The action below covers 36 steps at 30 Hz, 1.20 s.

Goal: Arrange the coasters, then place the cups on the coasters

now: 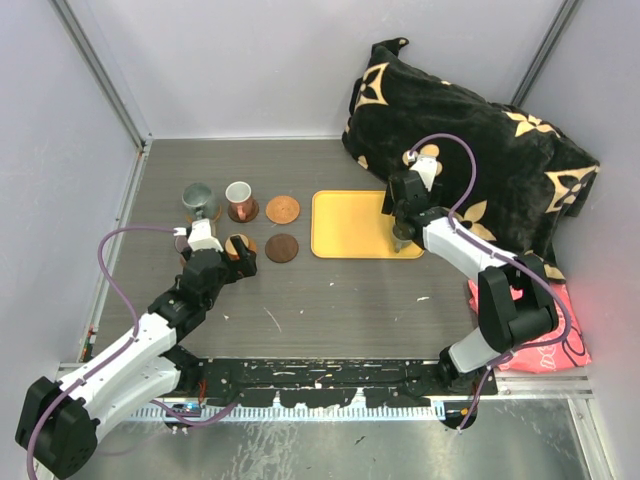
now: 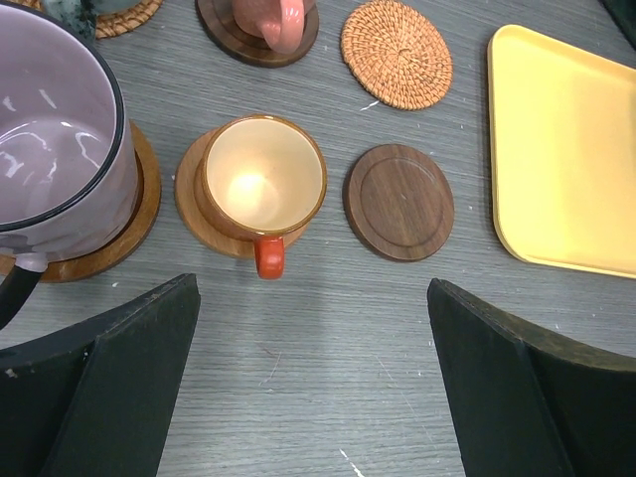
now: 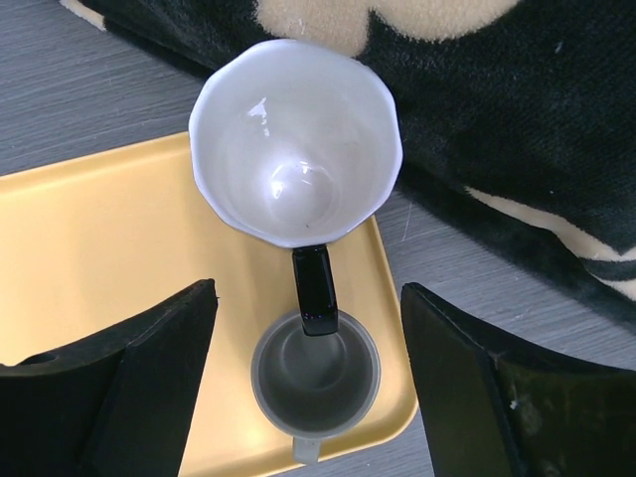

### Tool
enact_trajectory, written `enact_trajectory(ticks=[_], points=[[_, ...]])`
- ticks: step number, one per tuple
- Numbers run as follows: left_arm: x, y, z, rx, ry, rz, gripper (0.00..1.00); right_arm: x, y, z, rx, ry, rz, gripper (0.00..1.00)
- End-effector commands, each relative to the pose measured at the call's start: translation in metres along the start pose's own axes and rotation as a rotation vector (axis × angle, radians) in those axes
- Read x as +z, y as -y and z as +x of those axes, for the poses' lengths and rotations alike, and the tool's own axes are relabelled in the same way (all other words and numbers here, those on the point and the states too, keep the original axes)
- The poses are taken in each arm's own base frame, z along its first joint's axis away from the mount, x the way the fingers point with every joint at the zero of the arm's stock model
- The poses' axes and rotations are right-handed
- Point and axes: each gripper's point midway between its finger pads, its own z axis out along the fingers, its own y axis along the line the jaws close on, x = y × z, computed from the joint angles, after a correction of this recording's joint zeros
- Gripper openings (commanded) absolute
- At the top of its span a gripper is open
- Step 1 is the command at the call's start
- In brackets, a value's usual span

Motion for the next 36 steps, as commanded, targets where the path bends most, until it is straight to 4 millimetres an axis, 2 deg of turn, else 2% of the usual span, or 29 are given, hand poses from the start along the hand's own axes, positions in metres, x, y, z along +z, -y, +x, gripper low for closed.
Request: enact_trajectory(ticks=[1,16,21,25,30,33,36], points=[[0.0,0.008,-0.019,-0.037,0.069,0.024,0.98,0.006,-0.005,-0.018,0.048,0.069,-0.013,0.79],[0.002,0.009,-0.016,-0.036,0.061,0.028,0.98,0.032,0.007,-0.001,0.055,0.043,0.026,0.73],[0.002,0.008,-0.016,-0.036,0.061,0.026,0.98,0.036,0.006,-0.001,0.065,0.042,0.011,0.63],[0.002,0.008,-0.016,-0.034,0.06,0.026,0.98,0.039,0.006,0.0,0.067,0.034,-0.002,0.5],[0.002,0.008,-0.016,-0.034,0.062,0.025,0.98,0.042,0.005,0.003,0.067,0.023,-0.004,0.43],[0.002,0.008,-0.016,-0.034,0.063,0.024,0.98,0.044,0.005,0.004,0.065,0.019,-0.002,0.33],[0.002,0.008,-0.016,-0.035,0.063,0.025,0.98,0.045,0.006,0.005,0.065,0.016,-0.005,0.3]])
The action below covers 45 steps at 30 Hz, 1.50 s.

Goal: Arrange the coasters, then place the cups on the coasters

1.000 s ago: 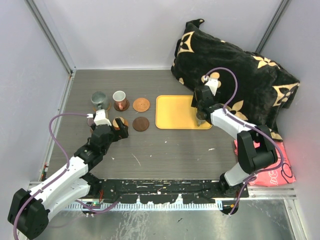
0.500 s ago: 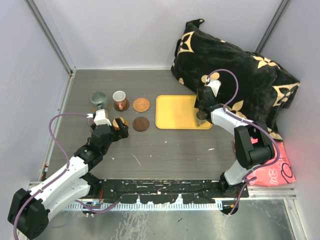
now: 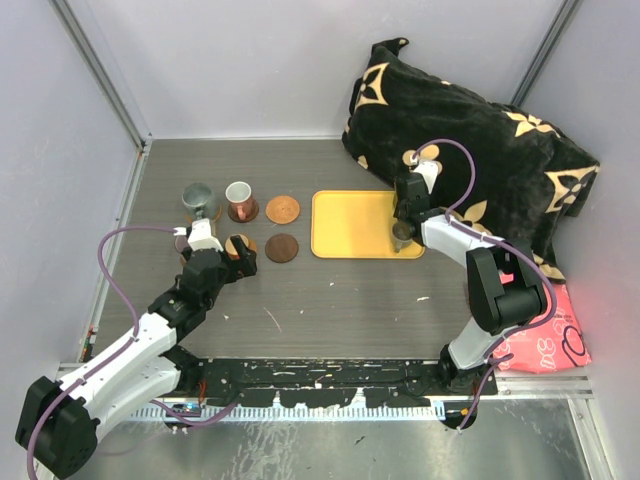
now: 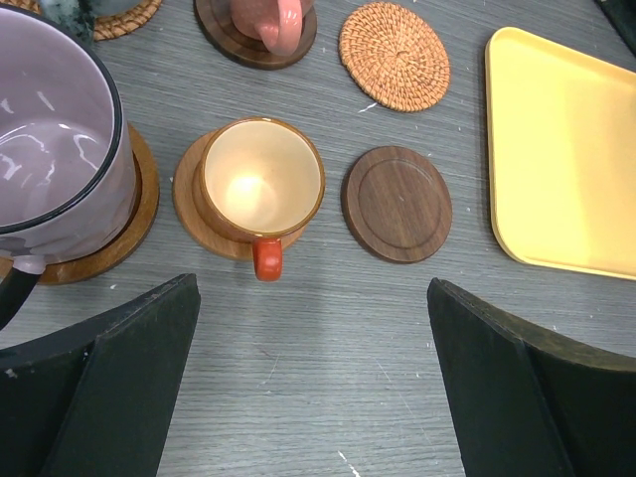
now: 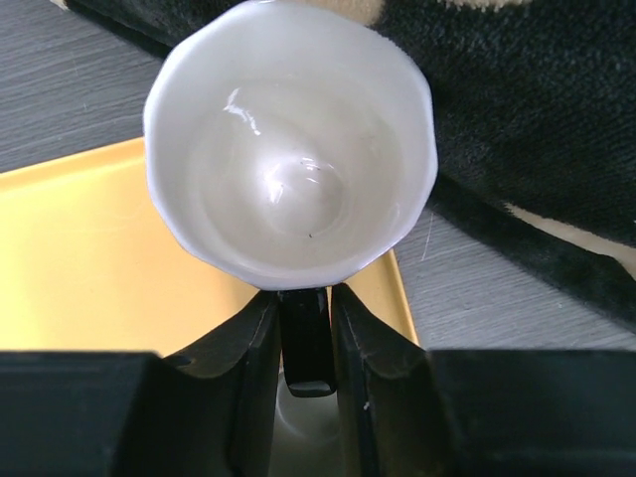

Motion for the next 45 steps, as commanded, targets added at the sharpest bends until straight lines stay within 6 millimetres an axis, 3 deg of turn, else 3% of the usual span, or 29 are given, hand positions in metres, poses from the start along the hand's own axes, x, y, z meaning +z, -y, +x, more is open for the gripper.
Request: enact_trajectory(ticks=[1,6,7,13,31,37,45], points=[[0.001,0.007,-0.015,-0.032,0.059,0.021,0.98,0.006,0.002,-0.017,0.035,0.052,0.008,0.27],[0.001,0.007,-0.016,-0.033,0.06,0.021,0.98,0.009,0.002,-0.014,0.033,0.041,0.005,0.02],[0.001,0.007,-0.016,-0.032,0.06,0.021,0.98,0.009,0.002,-0.015,0.033,0.041,0.003,0.0],[0.001,0.007,-0.016,-0.033,0.061,0.021,0.98,0.004,-0.004,-0.021,0.044,0.051,-0.027,0.0],[0.0,0.007,-0.017,-0.036,0.066,0.027,0.98,-0.047,-0.041,-0.089,0.024,0.196,-0.102,0.01],[-0.001,0.007,-0.017,-0.039,0.069,0.03,0.98,-0.065,-0.072,-0.092,-0.002,0.217,-0.154,0.0],[-0.002,0.007,-0.018,-0.041,0.073,0.027,0.98,-0.094,-0.131,-0.098,-0.004,0.25,-0.242,0.0]])
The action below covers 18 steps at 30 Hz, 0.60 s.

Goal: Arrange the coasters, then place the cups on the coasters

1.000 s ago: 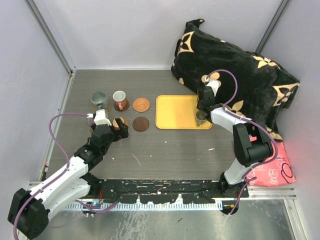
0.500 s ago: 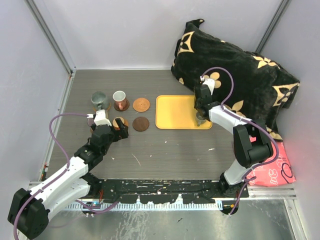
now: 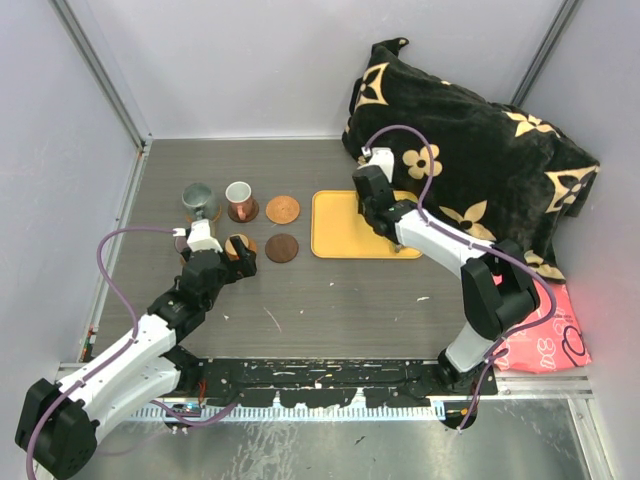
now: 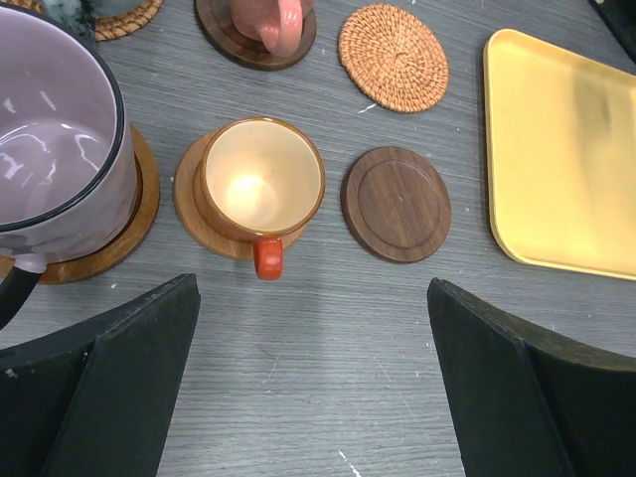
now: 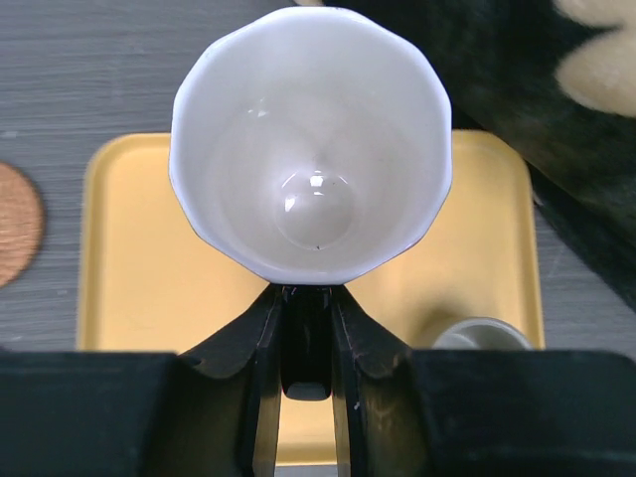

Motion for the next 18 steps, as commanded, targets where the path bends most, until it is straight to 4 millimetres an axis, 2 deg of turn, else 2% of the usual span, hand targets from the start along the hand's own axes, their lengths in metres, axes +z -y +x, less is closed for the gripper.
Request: enact_trajectory(ticks=[1,9,18], points=[[-0.001,0.007,-0.018,-0.04,0.07,0.022,0.98,-0.031,-0.038,-0.086,0.13,0.229,-0.069,0.0],[-0.002,0.004,-0.018,-0.051,0.076,0.01,0.98,-0.041,-0.104,-0.089,0.128,0.242,-0.148,0.0],[-0.003,-0.004,-0.019,-0.071,0.089,-0.028,0.98,-0.038,-0.156,-0.086,0.148,0.235,-0.175,0.0]])
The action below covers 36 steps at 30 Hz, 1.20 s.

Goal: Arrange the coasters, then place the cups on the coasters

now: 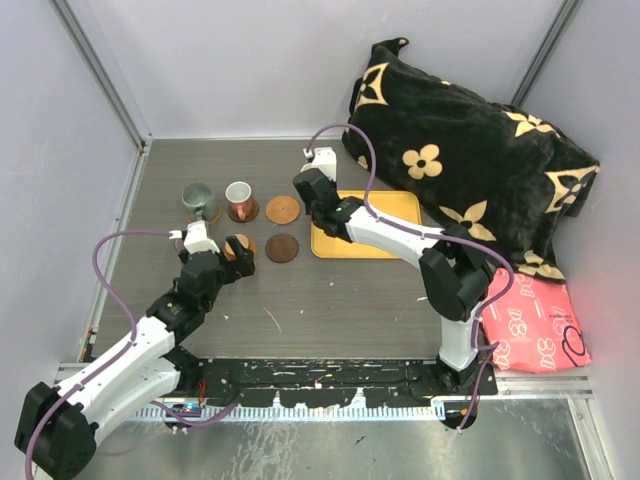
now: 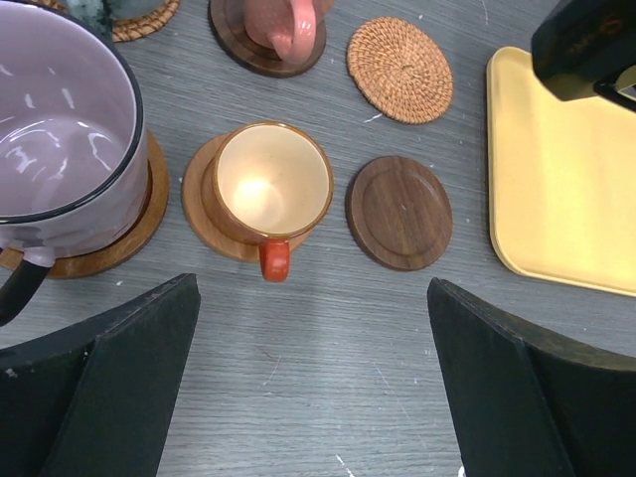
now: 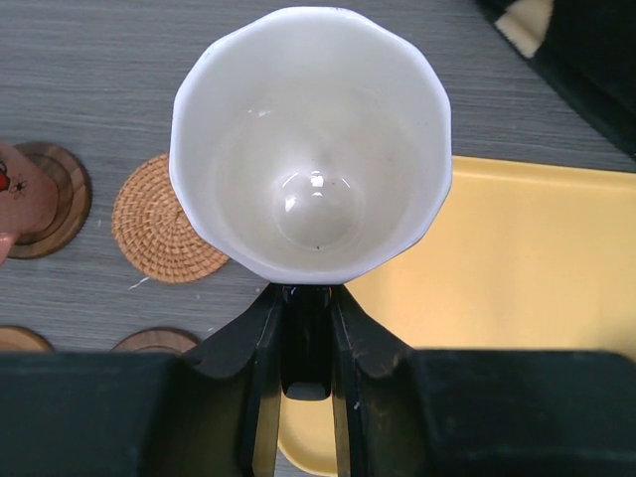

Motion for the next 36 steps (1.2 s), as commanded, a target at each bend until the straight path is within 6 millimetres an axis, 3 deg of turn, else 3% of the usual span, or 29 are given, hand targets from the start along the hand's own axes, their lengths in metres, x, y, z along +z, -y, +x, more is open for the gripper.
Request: enact_trajectory(ticks=[1,9,19,36], points=[[-0.001,-0.002,-0.017,-0.045,0.074,-0.024,0.98,-0.012,-0.027,-0.072,0.16,0.184,-0.021,0.0],[-0.005,-0.008,-0.019,-0.057,0.09,-0.042,0.98,-0.003,-0.066,-0.072,0.172,0.18,-0.059,0.0],[-0.006,-0.012,-0.021,-0.067,0.102,-0.062,0.98,0.005,-0.095,-0.064,0.214,0.169,-0.067,0.0],[-0.007,-0.012,-0.021,-0.072,0.103,-0.063,0.98,0.009,-0.111,-0.044,0.247,0.114,-0.058,0.0]])
